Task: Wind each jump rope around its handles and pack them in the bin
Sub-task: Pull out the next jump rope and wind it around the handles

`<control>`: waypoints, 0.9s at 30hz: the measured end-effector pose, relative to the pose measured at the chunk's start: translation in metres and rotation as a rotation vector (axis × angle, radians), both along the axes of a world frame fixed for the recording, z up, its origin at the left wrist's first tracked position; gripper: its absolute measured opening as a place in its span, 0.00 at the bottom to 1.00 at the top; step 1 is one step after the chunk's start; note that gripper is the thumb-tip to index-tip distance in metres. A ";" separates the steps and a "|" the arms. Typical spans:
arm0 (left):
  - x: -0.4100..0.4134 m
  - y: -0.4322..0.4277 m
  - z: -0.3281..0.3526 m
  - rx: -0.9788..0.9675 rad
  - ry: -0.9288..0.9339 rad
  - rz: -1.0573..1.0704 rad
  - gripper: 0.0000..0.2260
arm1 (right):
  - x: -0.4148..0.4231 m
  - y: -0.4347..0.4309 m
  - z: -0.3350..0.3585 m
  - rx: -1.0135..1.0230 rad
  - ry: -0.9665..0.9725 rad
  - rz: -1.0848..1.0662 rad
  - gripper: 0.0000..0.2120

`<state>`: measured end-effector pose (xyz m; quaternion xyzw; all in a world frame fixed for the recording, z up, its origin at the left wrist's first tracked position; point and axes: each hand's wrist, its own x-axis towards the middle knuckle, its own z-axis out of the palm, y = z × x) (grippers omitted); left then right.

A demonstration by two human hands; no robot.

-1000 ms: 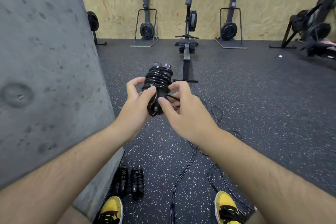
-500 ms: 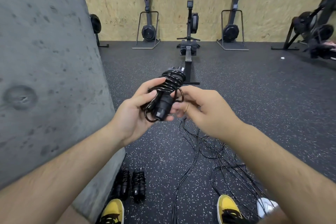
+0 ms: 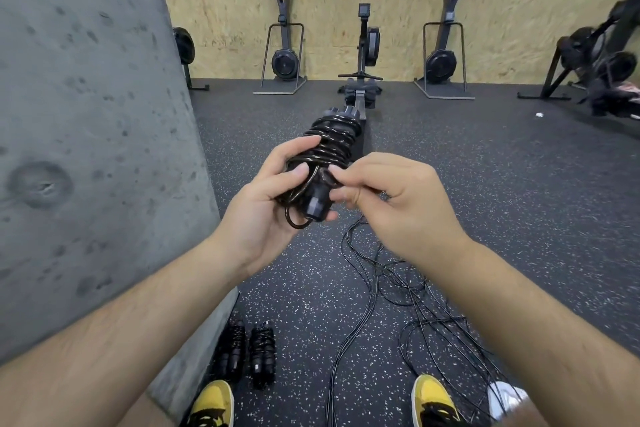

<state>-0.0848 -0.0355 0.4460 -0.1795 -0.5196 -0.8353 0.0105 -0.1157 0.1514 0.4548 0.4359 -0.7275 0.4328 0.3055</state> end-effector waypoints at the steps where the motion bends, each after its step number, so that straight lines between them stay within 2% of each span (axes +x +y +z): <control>1: 0.000 0.001 0.001 -0.002 0.001 0.011 0.17 | -0.001 0.000 0.000 0.026 0.019 -0.033 0.03; 4: 0.000 0.003 0.002 0.002 0.000 0.026 0.17 | -0.004 0.001 -0.001 0.129 0.078 -0.151 0.06; 9: -0.003 0.006 -0.001 -0.009 0.002 0.051 0.17 | -0.002 0.001 0.004 0.311 0.193 -0.280 0.06; 13: -0.006 0.007 -0.005 -0.084 0.031 0.050 0.20 | 0.001 -0.002 0.006 0.473 0.202 -0.367 0.05; 17: -0.007 0.010 -0.007 -0.134 0.056 0.069 0.21 | 0.010 -0.010 0.008 0.451 0.196 -0.391 0.03; 21: -0.008 0.012 -0.008 -0.152 0.081 0.095 0.21 | 0.010 -0.008 0.008 0.397 0.110 -0.407 0.09; 27: -0.007 0.008 -0.009 -0.140 0.057 0.091 0.19 | -0.001 0.003 0.005 0.313 -0.009 -0.173 0.08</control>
